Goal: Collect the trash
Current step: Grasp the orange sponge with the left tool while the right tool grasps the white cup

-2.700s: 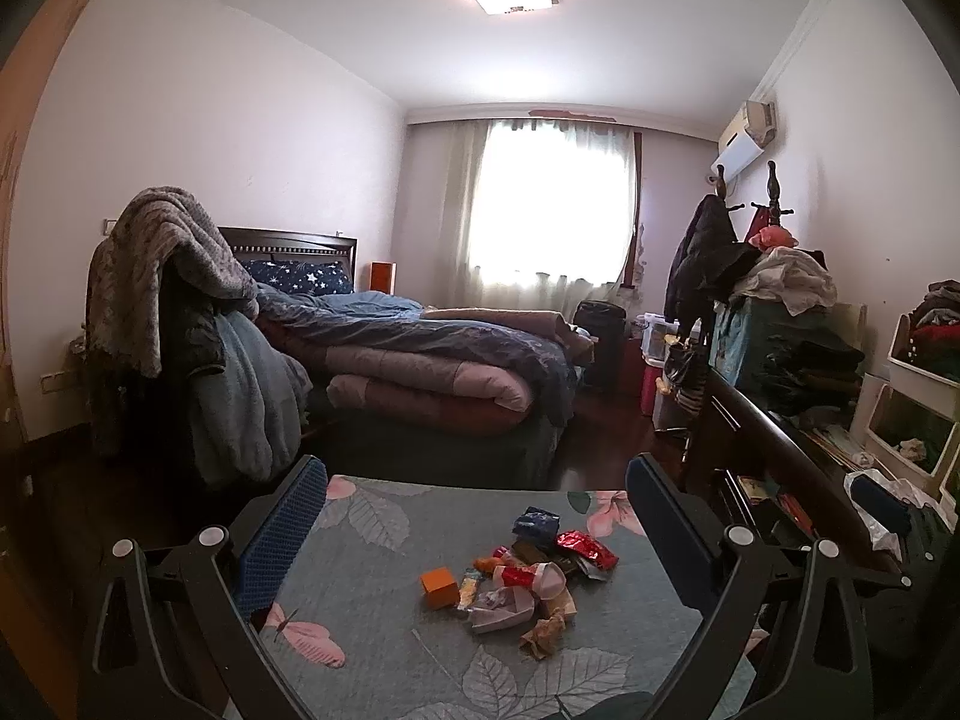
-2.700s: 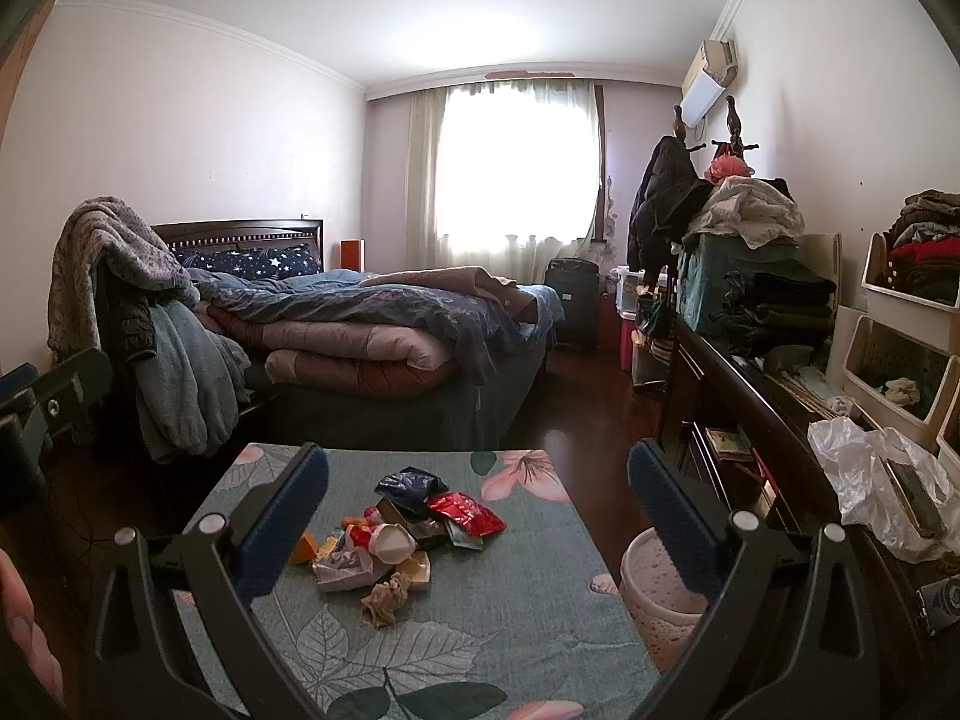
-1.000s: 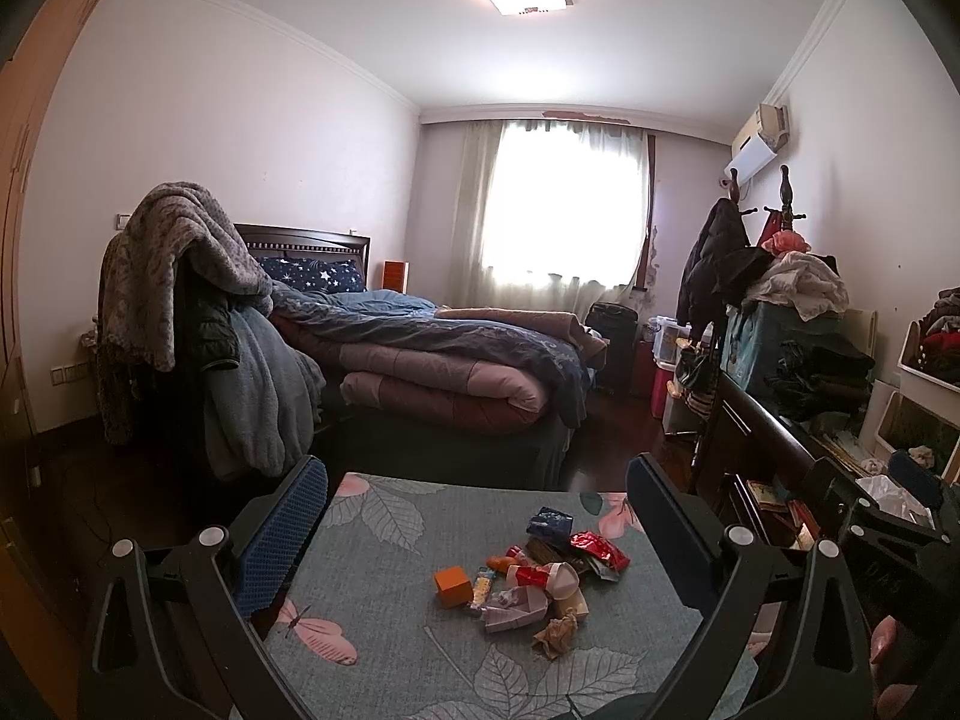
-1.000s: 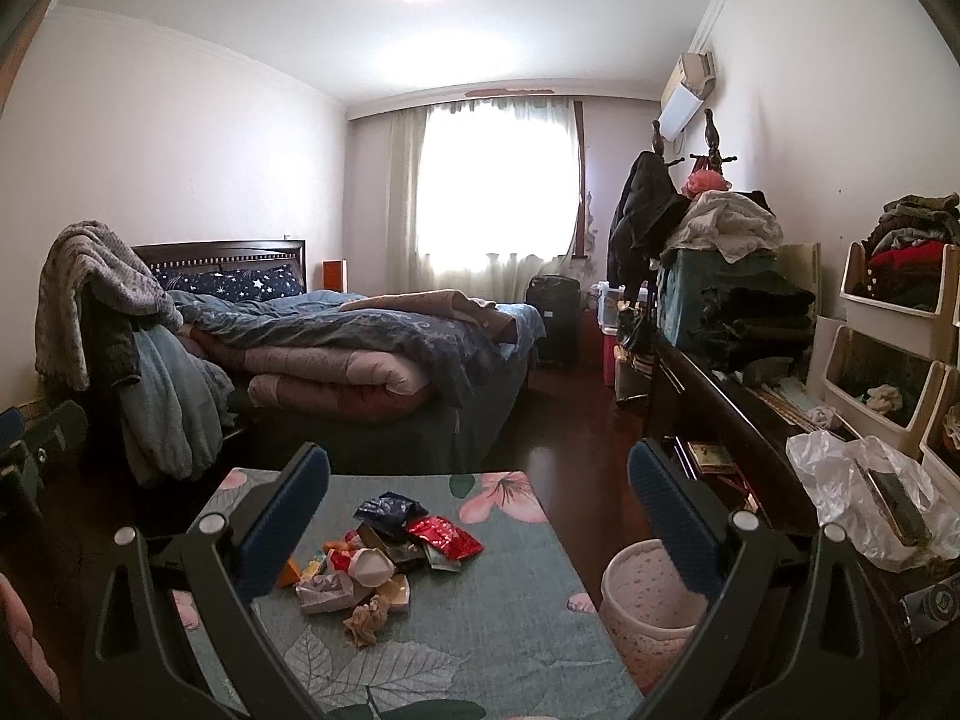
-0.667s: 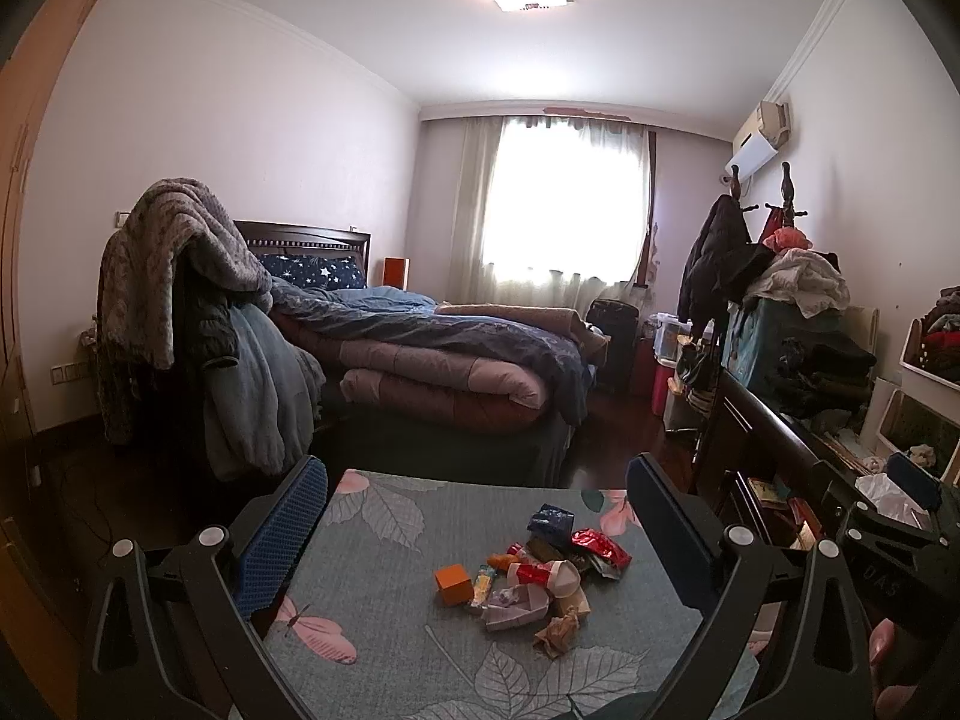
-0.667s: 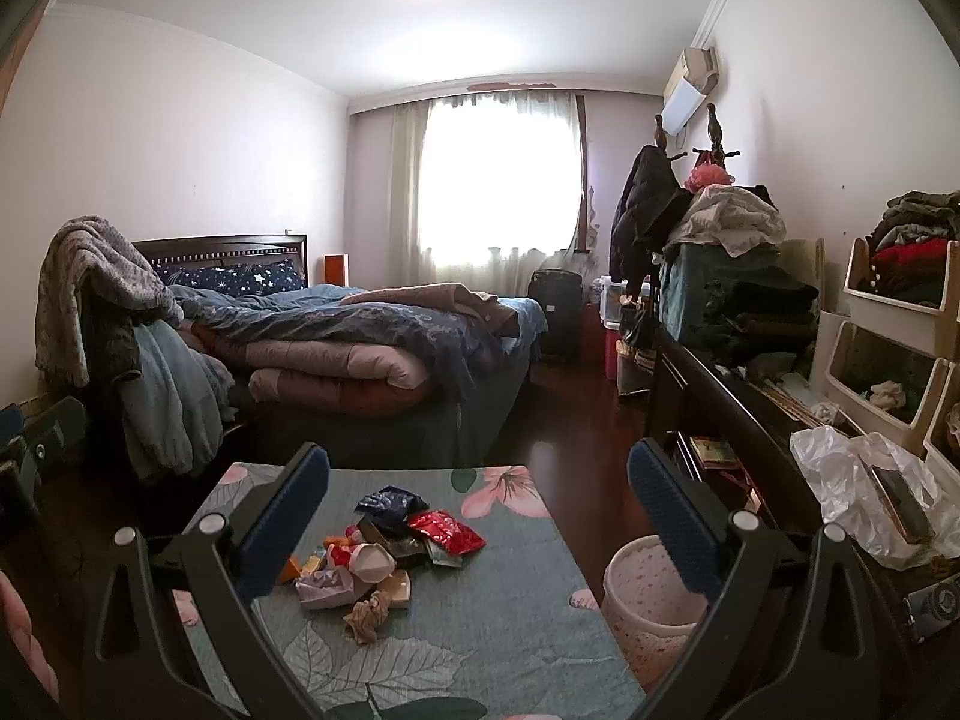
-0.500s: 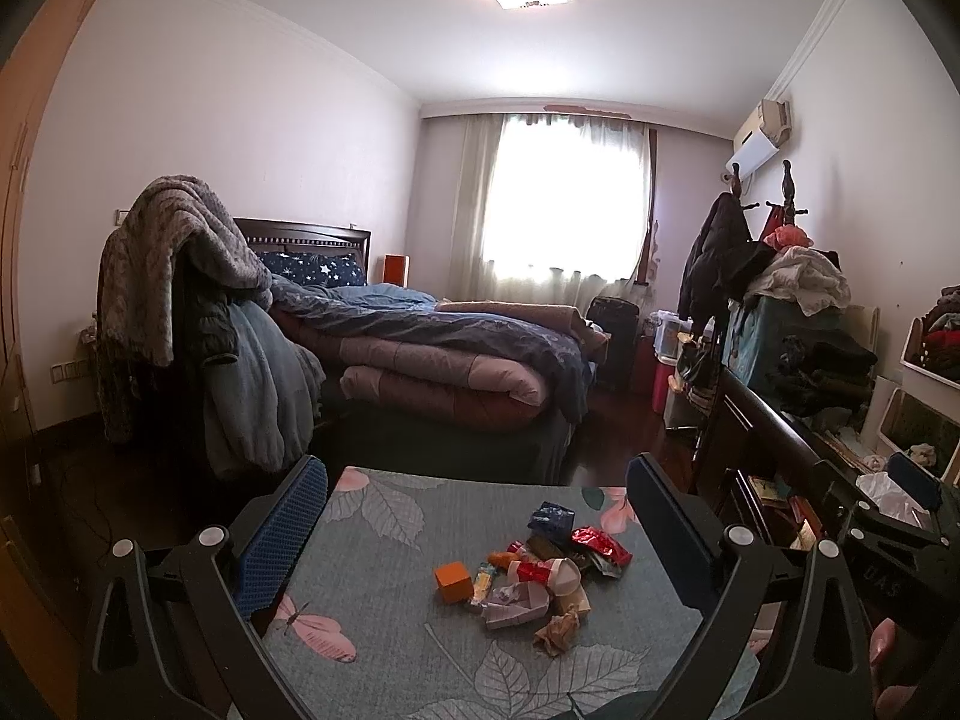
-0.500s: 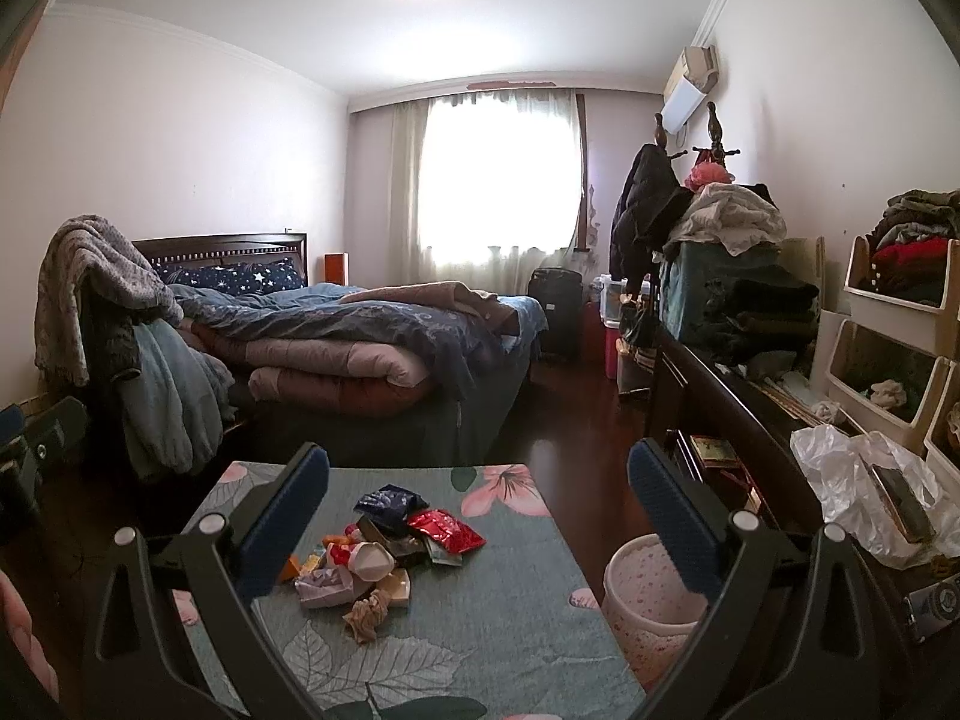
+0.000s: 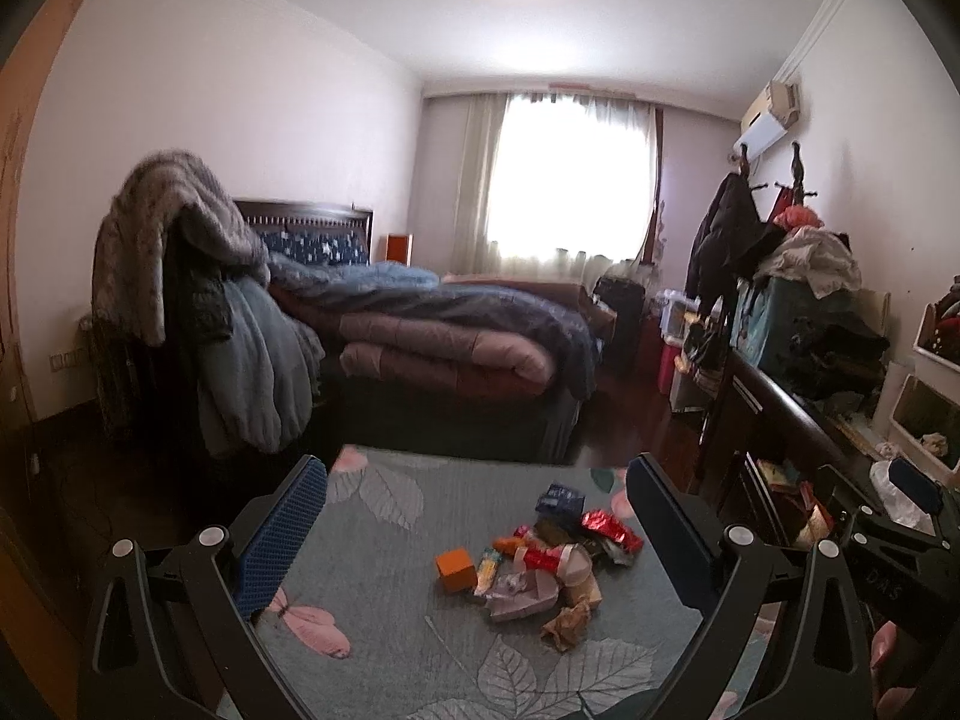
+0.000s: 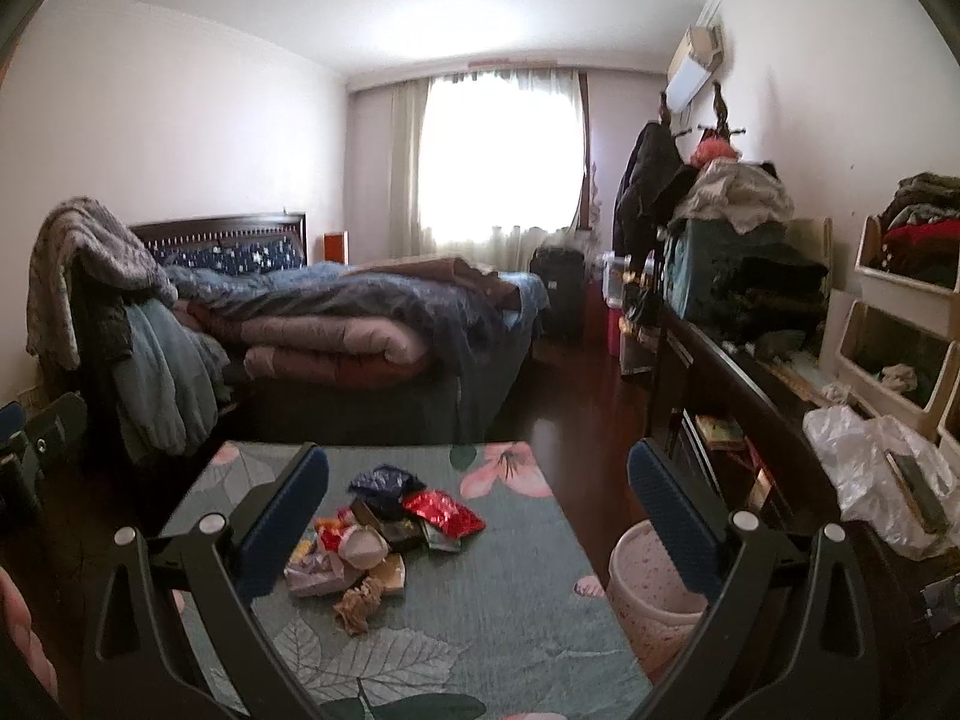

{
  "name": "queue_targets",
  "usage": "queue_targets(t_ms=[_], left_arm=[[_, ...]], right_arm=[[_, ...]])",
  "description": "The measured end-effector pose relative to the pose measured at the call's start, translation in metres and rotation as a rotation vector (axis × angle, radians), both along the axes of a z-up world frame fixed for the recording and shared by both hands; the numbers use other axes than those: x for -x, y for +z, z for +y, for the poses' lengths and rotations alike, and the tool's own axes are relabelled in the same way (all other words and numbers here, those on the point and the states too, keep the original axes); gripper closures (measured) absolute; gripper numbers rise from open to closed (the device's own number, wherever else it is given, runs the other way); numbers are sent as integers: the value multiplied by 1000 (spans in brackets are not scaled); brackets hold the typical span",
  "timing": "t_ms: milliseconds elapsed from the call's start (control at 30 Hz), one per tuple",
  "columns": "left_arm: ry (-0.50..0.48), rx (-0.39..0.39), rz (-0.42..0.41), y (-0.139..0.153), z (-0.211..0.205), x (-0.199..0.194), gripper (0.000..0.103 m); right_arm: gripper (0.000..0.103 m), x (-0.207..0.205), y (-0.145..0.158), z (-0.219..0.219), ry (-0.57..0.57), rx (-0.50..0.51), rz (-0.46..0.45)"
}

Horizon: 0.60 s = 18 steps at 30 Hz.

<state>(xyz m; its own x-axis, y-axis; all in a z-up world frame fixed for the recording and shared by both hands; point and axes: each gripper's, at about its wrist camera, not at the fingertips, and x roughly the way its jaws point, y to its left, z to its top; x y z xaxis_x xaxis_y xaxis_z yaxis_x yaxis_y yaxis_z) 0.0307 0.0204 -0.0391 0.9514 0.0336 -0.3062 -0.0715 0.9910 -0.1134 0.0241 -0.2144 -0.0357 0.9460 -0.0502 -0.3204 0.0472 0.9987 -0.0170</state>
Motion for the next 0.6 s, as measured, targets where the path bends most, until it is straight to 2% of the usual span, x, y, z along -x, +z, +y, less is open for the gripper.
queue_targets(t_ms=[267, 433, 600], left_arm=[[-20, 29, 249, -83, 2, -82, 4], [12, 36, 373, -129, 1, -139, 4], [73, 35, 458, -163, 2, -180, 4]], right_arm=[[3, -77, -85, 6, 55, 2, 246], [3, -108, -119, 4, 61, -20, 304], [3, -129, -140, -1, 60, -36, 344]])
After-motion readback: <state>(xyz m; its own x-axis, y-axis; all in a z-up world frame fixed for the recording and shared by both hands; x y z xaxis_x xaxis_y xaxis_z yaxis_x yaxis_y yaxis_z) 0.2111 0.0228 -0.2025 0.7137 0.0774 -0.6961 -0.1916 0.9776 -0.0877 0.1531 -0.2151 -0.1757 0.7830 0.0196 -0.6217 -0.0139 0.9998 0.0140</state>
